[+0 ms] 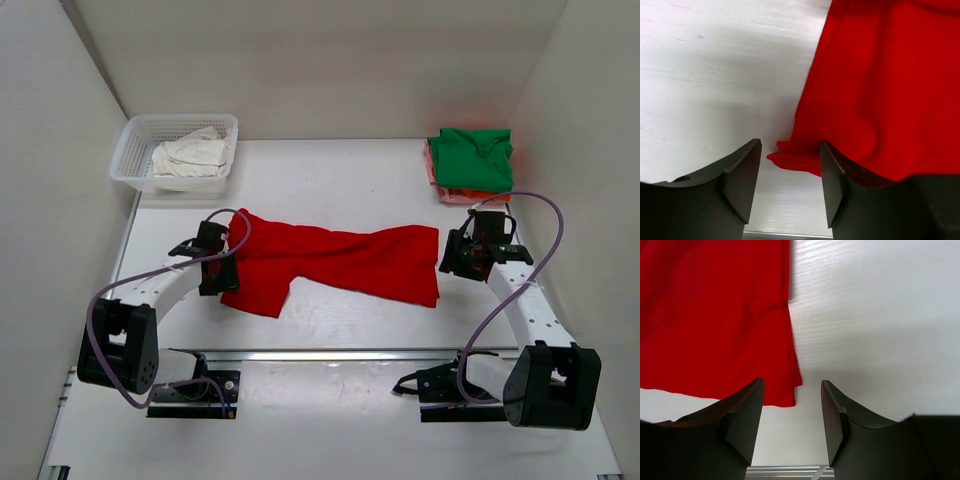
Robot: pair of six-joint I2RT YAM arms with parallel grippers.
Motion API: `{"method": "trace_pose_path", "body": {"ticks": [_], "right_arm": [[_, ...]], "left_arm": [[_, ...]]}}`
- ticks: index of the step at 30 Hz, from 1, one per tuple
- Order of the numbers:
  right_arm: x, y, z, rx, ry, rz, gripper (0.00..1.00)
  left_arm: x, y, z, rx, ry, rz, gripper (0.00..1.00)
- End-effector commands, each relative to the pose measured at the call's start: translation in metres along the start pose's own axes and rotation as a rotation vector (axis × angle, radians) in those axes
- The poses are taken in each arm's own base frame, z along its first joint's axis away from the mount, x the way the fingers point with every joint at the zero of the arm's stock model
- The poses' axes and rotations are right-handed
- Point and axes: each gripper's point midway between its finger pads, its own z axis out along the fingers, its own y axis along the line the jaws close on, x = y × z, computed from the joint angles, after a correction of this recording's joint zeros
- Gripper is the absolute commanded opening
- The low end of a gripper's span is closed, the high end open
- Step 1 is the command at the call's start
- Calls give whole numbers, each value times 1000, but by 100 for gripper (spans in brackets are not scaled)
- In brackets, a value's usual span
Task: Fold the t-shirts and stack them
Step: Flatten out the tshirt
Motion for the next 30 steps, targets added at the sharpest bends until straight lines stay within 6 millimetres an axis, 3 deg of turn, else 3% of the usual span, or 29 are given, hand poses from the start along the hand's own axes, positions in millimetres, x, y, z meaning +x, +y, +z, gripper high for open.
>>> {"method": "trace_pose_path", "body": {"ticks": [1,4,8,9,12,18,19,22,23,25,26,27,30], "right_arm": [[-9,1,-4,-17,-51,-3,46],[-8,-2,-4,-13,-42,4,47],[-7,-4,-5,-10,-41,0,46],[-6,-4,-4,-9,-37,3,47],[3,-7,-4,-3,0,11,47],[20,-7,0,-2,78,42,49],[23,-7,1,-5,91,48,48],[33,-1,5,-16,124,56,48],[35,2,6,-30,132,51,49],[39,6,9,-44,151,58,48],[44,7,9,-42,165,59,48],[44,6,10,-41,168,65,49],[57,14,13,-57,210,68,50]], "left_arm": [[-1,-3,-3,14,17,28,59],[-1,-8,-5,30,22,39,48],[-7,-11,-15,50,4,30,13],[-8,-12,-19,56,-1,32,9],[-17,-18,-33,92,-39,19,8],[-18,-21,-44,128,-60,15,28],[-17,-20,-43,129,-55,9,28],[-9,-21,-40,135,-31,19,10],[-8,-21,-40,135,-31,20,0],[-8,-21,-39,135,-32,17,0],[-8,-22,-41,139,-31,24,3],[-4,-22,-40,141,-15,30,16],[-3,-18,-39,121,-12,37,35]]}}
